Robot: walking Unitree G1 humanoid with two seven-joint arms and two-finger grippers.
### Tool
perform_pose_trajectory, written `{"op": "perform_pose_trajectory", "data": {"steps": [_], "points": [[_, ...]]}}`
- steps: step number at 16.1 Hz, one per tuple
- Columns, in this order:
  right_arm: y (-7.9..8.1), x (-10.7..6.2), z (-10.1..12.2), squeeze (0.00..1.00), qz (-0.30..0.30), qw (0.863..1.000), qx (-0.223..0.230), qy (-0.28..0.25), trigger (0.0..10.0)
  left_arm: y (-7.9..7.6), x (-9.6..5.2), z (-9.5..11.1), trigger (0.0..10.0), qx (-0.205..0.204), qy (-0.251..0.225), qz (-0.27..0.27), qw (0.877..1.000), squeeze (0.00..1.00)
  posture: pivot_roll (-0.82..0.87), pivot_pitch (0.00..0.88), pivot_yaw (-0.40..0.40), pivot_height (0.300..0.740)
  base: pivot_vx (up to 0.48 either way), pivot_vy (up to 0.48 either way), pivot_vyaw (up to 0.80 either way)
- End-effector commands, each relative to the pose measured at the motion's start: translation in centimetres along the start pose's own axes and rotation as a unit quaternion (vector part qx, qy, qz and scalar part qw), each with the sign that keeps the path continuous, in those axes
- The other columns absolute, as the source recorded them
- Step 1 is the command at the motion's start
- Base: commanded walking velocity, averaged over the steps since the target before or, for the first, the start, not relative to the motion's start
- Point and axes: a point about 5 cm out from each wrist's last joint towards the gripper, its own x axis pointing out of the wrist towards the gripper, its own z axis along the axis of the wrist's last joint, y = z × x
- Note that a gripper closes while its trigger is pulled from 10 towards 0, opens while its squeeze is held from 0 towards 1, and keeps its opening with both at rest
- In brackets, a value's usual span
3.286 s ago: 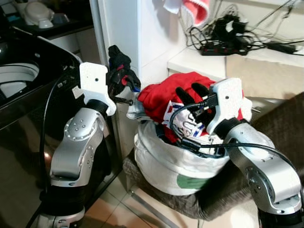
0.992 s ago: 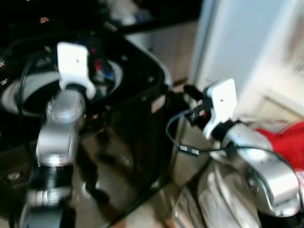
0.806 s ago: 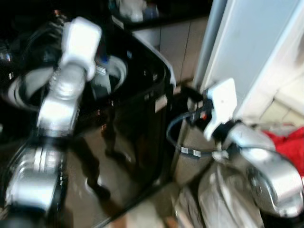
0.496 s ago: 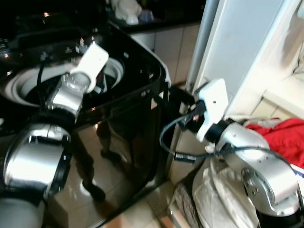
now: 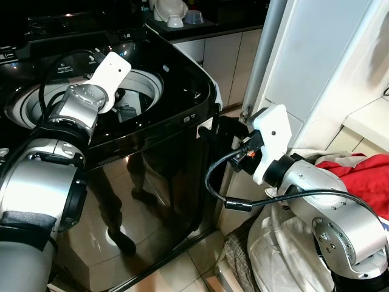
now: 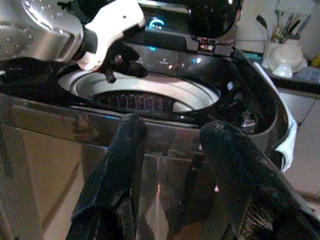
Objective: Clothes washing
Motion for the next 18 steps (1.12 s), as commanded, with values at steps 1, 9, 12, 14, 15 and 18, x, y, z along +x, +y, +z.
{"op": "perform_pose_trajectory", "data": {"steps": [1, 9, 12, 14, 15, 18], "points": [[-0.4, 0.0, 0.0, 0.0, -0.01, 1.0, 0.005, 0.007, 10.0, 0.7, -0.2, 1.0, 10.0, -0.008, -0.014, 0.004, 1.0, 1.0, -0.05, 0.0, -0.016, 0.74, 0.0, 0.0, 0.0], [-2.6, 0.2, 0.2, 0.0, -0.141, 0.99, 0.018, -0.01, 10.0, 0.7, -1.2, 5.9, 10.0, -0.28, -0.24, -0.035, 0.929, 0.0, -0.05, 0.0, 0.019, 0.74, 0.0, 0.0, 0.0], [-3.2, -0.2, 0.9, 0.0, -0.182, 0.982, 0.023, -0.039, 10.0, -1.5, -3.1, 6.4, 10.0, -0.303, -0.328, -0.073, 0.892, 0.0, -0.05, 0.0, 0.033, 0.74, 0.0, 0.0, 0.0], [-3.0, -0.3, 0.8, 0.0, -0.186, 0.982, 0.018, -0.037, 10.0, -3.2, -4.6, 5.3, 10.0, -0.267, -0.324, -0.05, 0.906, 0.0, -0.06, 0.0, 0.041, 0.74, 0.0, 0.0, 0.0], [-2.8, -0.4, 0.7, 0.0, -0.189, 0.981, 0.013, -0.036, 10.0, -3.7, -5.8, 4.7, 10.0, -0.251, -0.32, -0.014, 0.913, 0.0, -0.05, 0.0, 0.039, 0.74, 0.0, 0.0, 0.0], [-2.5, -0.4, 0.4, 0.0, -0.195, 0.98, 0.018, -0.037, 10.0, -4.4, -8.6, 3.9, 10.0, -0.187, -0.346, 0.01, 0.919, 0.0, -0.04, 0.0, 0.03, 0.74, 0.0, 0.0, 0.0]]}}
